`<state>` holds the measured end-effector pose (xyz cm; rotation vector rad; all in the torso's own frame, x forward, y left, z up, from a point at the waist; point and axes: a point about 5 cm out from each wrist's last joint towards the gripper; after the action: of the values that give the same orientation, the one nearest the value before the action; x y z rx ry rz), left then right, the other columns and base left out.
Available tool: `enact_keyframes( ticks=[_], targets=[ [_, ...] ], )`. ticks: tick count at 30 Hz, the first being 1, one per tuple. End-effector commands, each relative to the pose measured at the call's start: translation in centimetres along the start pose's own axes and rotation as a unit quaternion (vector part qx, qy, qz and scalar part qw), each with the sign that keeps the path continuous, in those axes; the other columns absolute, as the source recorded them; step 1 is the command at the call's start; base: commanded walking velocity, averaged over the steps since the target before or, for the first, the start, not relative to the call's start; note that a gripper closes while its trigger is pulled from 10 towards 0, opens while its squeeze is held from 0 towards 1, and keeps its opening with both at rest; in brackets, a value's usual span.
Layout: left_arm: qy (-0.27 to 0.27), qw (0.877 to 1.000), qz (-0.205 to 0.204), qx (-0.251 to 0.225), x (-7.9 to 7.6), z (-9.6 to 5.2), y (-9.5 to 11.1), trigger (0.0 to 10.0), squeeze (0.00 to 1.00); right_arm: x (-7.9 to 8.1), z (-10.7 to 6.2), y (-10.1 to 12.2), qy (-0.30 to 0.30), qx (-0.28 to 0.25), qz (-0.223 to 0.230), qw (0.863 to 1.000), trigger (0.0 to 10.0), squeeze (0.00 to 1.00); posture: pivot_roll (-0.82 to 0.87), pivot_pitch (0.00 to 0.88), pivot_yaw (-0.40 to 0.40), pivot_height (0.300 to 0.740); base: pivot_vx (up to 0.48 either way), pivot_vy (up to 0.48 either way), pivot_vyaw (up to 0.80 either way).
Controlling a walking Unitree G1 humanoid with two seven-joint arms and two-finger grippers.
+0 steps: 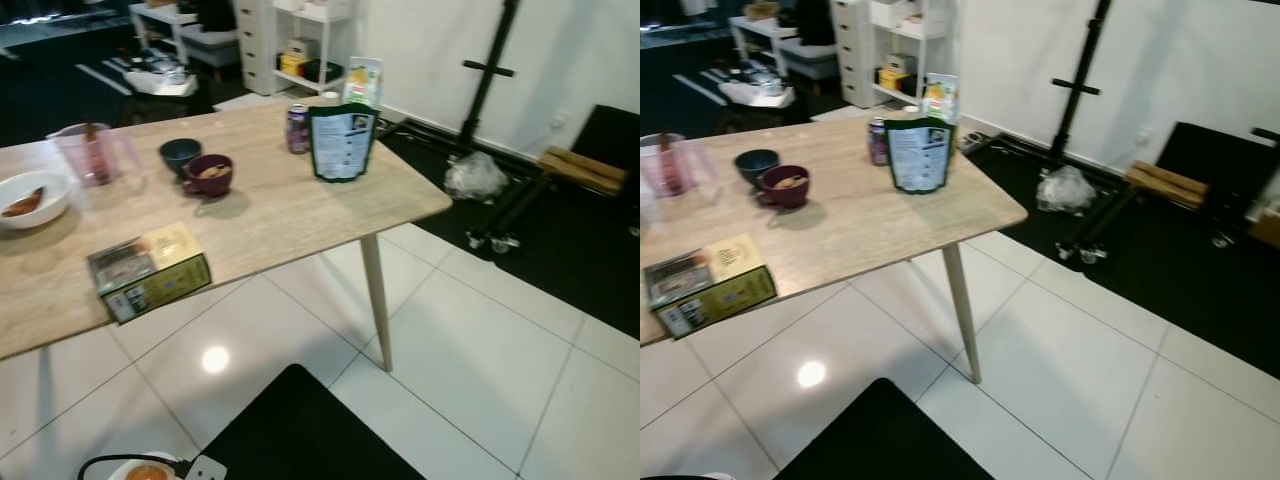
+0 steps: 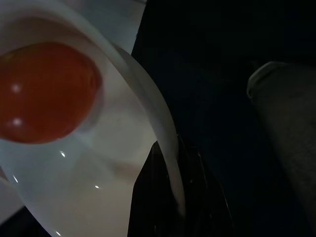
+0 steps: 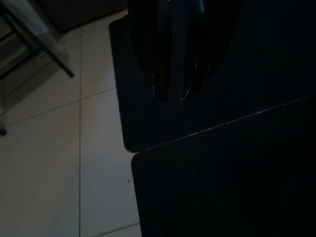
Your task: Restocking fridge
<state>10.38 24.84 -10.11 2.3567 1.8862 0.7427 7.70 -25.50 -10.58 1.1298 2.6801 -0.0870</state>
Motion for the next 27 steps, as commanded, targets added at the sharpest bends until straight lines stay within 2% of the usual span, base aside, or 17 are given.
enact_keyframes(
  ticks=[1, 10, 27],
  targets=[
    [-0.013, 1.0, 0.01, 0.018, -0.77, -0.18, -1.05, 10.0, 0.0, -0.38, -0.05, -0.22, -0.003, 0.006, -0.008, 1.0, 10.0, 0.0, 0.06, 0.0, -0.021, 0.74, 0.0, 0.0, -0.79],
    [-0.023, 0.999, 0.022, 0.03, -1.05, -0.33, -1.88, 10.0, 0.0, -0.4, -0.06, -0.34, -0.006, 0.011, 0.0, 1.0, 10.0, 0.0, 0.06, 0.0, -0.014, 0.74, 0.0, 0.0, -0.79],
    [-0.028, 0.999, 0.034, 0.021, -1.1, -0.17, -0.98, 10.0, 0.0, -0.57, -0.07, -0.37, -0.015, 0.014, 0.014, 1.0, 10.0, 0.0, 0.04, 0.0, -0.004, 0.74, 0.0, 0.0, -0.79]
  ],
)
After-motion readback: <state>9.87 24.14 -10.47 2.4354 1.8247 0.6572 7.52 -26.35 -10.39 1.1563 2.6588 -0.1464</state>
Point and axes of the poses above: a point about 5 cm out from each wrist's last joint towards the gripper, its own z axis pointing out of the wrist towards the gripper, its own y axis along the axis of the wrist's last joint, x = y × z, and after that the axes turned 8 degrees about -z, right-handed
